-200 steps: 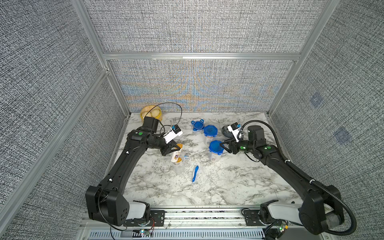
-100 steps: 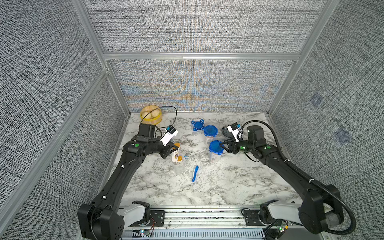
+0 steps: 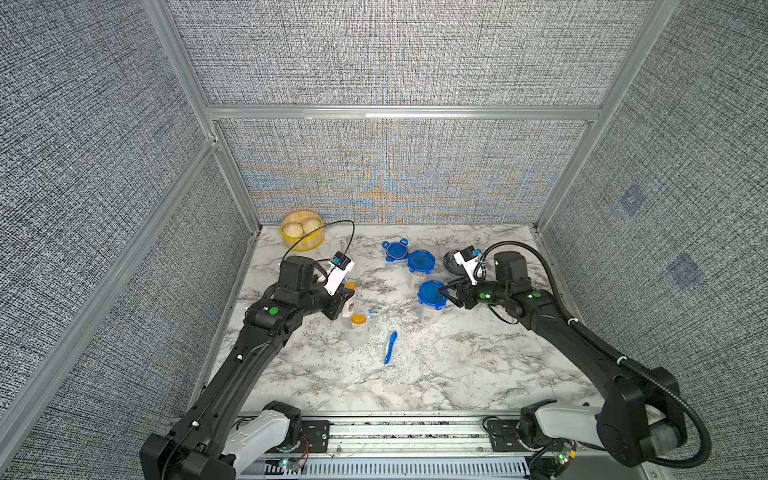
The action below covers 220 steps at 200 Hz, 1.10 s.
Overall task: Pack away toiletry kits
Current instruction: Place the toiletry item into the container.
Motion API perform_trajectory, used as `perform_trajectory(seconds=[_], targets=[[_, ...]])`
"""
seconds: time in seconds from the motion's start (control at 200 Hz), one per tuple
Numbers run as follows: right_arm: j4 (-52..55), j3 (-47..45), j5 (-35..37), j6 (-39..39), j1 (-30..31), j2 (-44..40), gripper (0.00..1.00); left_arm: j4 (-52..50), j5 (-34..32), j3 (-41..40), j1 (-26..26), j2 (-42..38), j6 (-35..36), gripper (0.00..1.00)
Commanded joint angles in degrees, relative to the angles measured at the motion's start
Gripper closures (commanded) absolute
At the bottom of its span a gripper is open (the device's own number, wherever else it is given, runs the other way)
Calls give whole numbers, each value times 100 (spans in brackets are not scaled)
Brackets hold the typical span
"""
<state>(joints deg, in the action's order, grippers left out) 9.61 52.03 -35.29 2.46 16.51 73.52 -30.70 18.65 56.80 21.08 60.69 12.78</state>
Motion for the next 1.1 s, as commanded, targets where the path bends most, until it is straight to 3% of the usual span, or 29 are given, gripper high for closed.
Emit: perform_trajectory(seconds=[0.0,0.6,0.876,1.096], targets=[[-74,-34,-106,1,1,-65,48,207,-501,-19,168,54,15,100],[-171,-114,-269,70,1,-167,48,343,-1211,-629,642,-159,-70,100],[-200,-97,-264,108,72,-136,48,899,-1337,-1228,636,-218,-490,75],[117,178,328,-137,497,0,48,910,-1382,-1396,638,-162,-744,69]])
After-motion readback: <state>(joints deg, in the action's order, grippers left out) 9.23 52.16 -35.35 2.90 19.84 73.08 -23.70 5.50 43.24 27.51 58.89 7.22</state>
